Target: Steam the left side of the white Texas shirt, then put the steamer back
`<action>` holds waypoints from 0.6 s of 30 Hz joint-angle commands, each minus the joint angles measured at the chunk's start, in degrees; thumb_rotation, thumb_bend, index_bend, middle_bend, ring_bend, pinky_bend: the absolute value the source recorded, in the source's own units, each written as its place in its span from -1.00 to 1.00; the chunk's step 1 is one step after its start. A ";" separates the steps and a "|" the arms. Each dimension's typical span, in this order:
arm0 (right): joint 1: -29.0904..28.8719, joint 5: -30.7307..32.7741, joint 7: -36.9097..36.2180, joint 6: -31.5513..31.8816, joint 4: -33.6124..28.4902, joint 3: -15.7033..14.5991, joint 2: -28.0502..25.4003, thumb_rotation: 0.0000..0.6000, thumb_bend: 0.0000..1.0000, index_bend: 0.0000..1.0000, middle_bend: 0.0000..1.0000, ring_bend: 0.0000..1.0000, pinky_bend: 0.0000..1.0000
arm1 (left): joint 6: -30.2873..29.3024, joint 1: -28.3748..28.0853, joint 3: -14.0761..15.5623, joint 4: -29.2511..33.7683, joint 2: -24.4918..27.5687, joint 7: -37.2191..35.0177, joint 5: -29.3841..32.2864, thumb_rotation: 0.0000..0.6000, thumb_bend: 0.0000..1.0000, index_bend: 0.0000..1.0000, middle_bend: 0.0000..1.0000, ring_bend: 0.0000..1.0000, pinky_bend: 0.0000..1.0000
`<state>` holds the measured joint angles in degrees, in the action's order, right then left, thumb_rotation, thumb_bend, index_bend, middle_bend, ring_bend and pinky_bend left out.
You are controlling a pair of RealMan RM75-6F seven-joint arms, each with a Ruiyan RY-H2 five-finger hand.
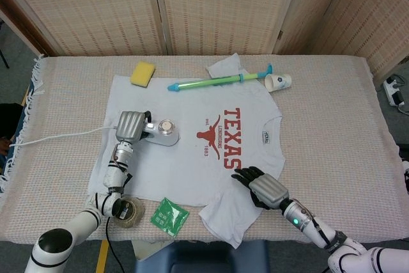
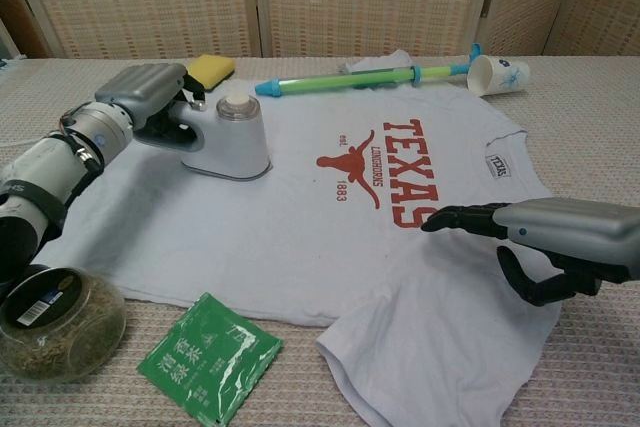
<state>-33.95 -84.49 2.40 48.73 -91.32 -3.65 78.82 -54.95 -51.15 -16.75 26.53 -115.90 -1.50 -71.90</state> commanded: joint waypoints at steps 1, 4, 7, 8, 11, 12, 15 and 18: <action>-0.06 -0.02 0.00 -0.08 0.06 0.00 0.07 0.95 1.00 -1.00 -1.00 -1.00 -0.97 | 0.78 0.48 1.87 1.63 1.67 -1.76 -1.80 1.00 0.33 0.51 0.93 0.70 0.63; -0.11 -0.06 -0.05 -0.14 0.12 -0.01 0.15 0.95 1.00 -1.00 -1.00 -1.00 -0.97 | 0.42 1.33 3.58 4.11 3.77 -2.91 -3.53 1.00 0.33 0.51 0.93 0.70 0.63; -0.15 -0.08 -0.07 -0.19 0.21 -0.02 0.26 0.96 1.00 -1.00 -1.00 -1.00 -0.97 | 0.23 2.28 4.59 7.46 5.97 -4.17 -4.46 1.00 0.33 0.51 0.93 0.70 0.63; -0.16 -0.10 -0.06 -0.20 0.21 -0.02 0.29 0.95 1.00 -1.00 -1.00 -1.00 -0.97 | 0.21 2.54 4.86 8.52 6.65 -4.35 -4.69 1.00 0.33 0.51 0.93 0.69 0.63; -0.16 -0.22 0.03 -0.04 0.04 -0.01 0.25 0.96 1.00 -1.00 -1.00 -1.00 -0.97 | -0.28 3.43 5.64 11.83 8.77 -4.50 -5.37 1.00 0.33 0.51 0.93 0.69 0.63; -0.15 -0.24 0.06 0.03 -0.05 0.00 0.19 0.95 1.00 -1.00 -1.00 -1.00 -0.97 | -0.66 3.93 5.99 13.31 9.64 -4.73 -5.68 1.00 0.33 0.51 0.93 0.69 0.63; -0.05 -0.23 0.20 0.30 -0.30 0.02 -0.05 0.95 1.00 -1.00 -1.00 -1.00 -0.97 | -0.90 5.10 6.75 17.39 12.13 -5.37 -6.10 1.00 0.33 0.51 0.93 0.69 0.63; 0.08 -0.26 0.24 0.59 -0.51 0.02 -0.28 0.96 1.00 -1.00 -1.00 -1.00 -0.97 | -0.96 6.14 7.57 21.40 14.71 -5.45 -6.51 1.00 0.32 0.51 0.93 0.69 0.63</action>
<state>-33.88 -84.75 2.62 49.31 -91.82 -3.63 78.55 -55.64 -46.18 -10.12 45.09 -103.43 -6.58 -77.82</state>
